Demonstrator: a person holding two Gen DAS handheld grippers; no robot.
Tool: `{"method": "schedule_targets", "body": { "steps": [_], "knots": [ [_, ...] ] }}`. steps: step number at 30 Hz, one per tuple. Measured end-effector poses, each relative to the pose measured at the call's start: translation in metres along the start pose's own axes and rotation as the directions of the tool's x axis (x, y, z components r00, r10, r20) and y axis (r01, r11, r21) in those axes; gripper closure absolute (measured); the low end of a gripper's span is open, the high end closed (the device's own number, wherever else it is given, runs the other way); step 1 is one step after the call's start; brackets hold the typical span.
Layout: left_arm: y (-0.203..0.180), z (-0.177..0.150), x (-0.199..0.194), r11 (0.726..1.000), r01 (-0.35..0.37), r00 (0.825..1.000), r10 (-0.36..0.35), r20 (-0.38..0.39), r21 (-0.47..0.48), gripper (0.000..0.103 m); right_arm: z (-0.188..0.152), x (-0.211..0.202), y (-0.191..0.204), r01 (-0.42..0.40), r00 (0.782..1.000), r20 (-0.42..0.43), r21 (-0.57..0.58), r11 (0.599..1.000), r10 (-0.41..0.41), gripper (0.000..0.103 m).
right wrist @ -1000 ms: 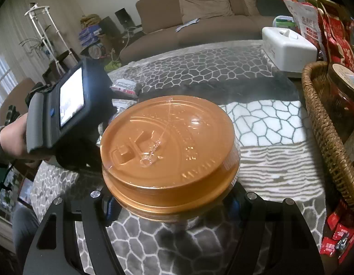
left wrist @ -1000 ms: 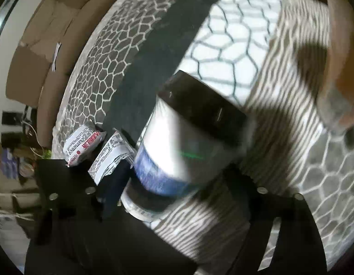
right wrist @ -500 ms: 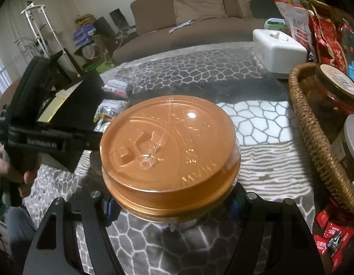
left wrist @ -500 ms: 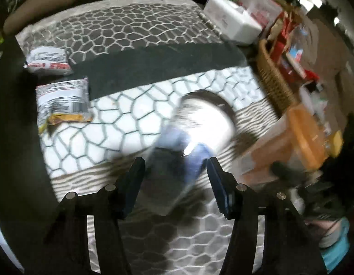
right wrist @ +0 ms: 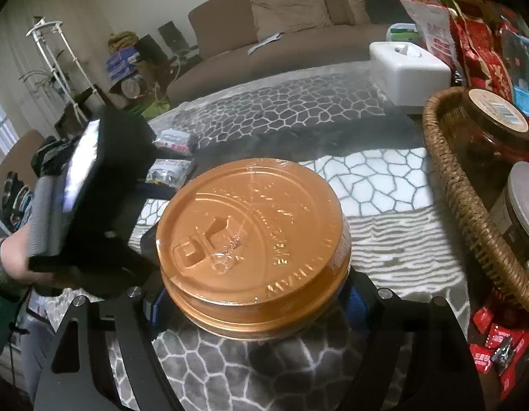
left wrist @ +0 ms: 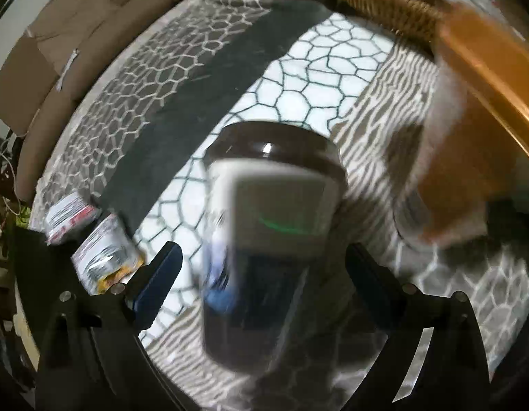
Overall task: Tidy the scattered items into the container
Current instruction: 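Lift and turn the black-lidded cup upright with the left gripper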
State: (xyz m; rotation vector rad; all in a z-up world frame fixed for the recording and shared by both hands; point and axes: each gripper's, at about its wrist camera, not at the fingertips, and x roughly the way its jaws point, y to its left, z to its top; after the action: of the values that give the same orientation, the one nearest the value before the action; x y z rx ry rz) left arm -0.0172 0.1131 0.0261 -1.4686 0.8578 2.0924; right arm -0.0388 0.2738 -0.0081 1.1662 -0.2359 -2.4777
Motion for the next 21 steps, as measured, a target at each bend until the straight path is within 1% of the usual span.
{"method": "schedule_targets", "body": {
  "steps": [1,3,4,5,7,9,11,13,14,15,16,17,18,20,21],
  "knots": [
    [-0.001,0.002,0.003,1.0,0.013,1.0,-0.013,0.001,-0.007,0.009,0.0,0.0,0.001,0.004,1.0,0.003,-0.006,1.0,-0.004,0.022],
    [0.0,0.001,0.008,0.998,0.046,0.999,-0.045,0.021,-0.039,0.018,0.001,0.0,0.0,0.005,1.0,0.01,-0.005,1.0,-0.005,0.022],
    [0.002,-0.001,0.011,0.997,0.044,0.998,-0.042,0.039,-0.064,0.029,0.001,0.0,0.0,0.001,1.0,0.01,-0.005,1.0,-0.001,0.024],
    [0.006,-0.004,0.012,0.994,0.055,0.997,-0.05,0.06,-0.091,0.03,0.002,0.0,0.0,-0.002,1.0,0.013,-0.008,1.0,0.002,0.027],
    [0.011,-0.011,0.01,0.986,0.072,0.993,-0.057,0.104,-0.147,0.032,0.003,0.002,0.002,0.0,1.0,0.012,-0.023,1.0,0.0,0.027],
    [0.02,-0.019,0.006,0.97,0.12,0.986,-0.091,0.143,-0.213,0.034,0.003,0.002,0.004,0.006,1.0,0.014,-0.032,0.999,-0.006,0.027],
    [0.033,-0.033,-0.003,0.931,0.188,0.97,-0.126,0.21,-0.312,0.034,0.003,0.002,0.006,0.011,1.0,0.015,-0.038,0.999,-0.01,0.027],
    [0.044,-0.041,-0.014,0.892,0.254,0.95,-0.159,0.267,-0.374,0.035,0.003,0.001,0.007,0.016,1.0,0.018,-0.037,0.999,-0.016,0.027],
    [0.05,-0.048,-0.02,0.866,0.293,0.937,-0.175,0.302,-0.406,0.035,0.003,0.001,0.009,0.019,1.0,0.018,-0.041,0.999,-0.018,0.027],
    [0.054,-0.059,-0.032,0.835,0.34,0.916,-0.19,0.352,-0.433,0.035,0.003,0.0,0.011,0.023,1.0,0.019,-0.045,0.999,-0.022,0.027],
    [0.055,-0.065,-0.039,0.819,0.368,0.901,-0.197,0.385,-0.441,0.035,0.003,0.0,0.013,0.024,0.999,0.022,-0.049,0.999,-0.023,0.027],
    [0.054,-0.072,-0.046,0.811,0.382,0.891,-0.197,0.409,-0.443,0.036,0.004,-0.001,0.016,0.024,0.999,0.025,-0.056,0.998,-0.023,0.027],
    [0.053,-0.078,-0.054,0.809,0.387,0.885,-0.19,0.424,-0.444,0.036,0.004,-0.003,0.02,0.024,0.999,0.031,-0.066,0.998,-0.022,0.027],
    [0.048,-0.087,-0.067,0.812,0.394,0.874,-0.187,0.447,-0.43,0.036,0.006,-0.007,0.028,0.021,0.999,0.041,-0.081,0.997,-0.017,0.027],
    [0.046,-0.092,-0.073,0.817,0.39,0.873,-0.181,0.452,-0.425,0.036,0.007,-0.008,0.033,0.019,0.999,0.045,-0.088,0.996,-0.015,0.027]
  ]
}}
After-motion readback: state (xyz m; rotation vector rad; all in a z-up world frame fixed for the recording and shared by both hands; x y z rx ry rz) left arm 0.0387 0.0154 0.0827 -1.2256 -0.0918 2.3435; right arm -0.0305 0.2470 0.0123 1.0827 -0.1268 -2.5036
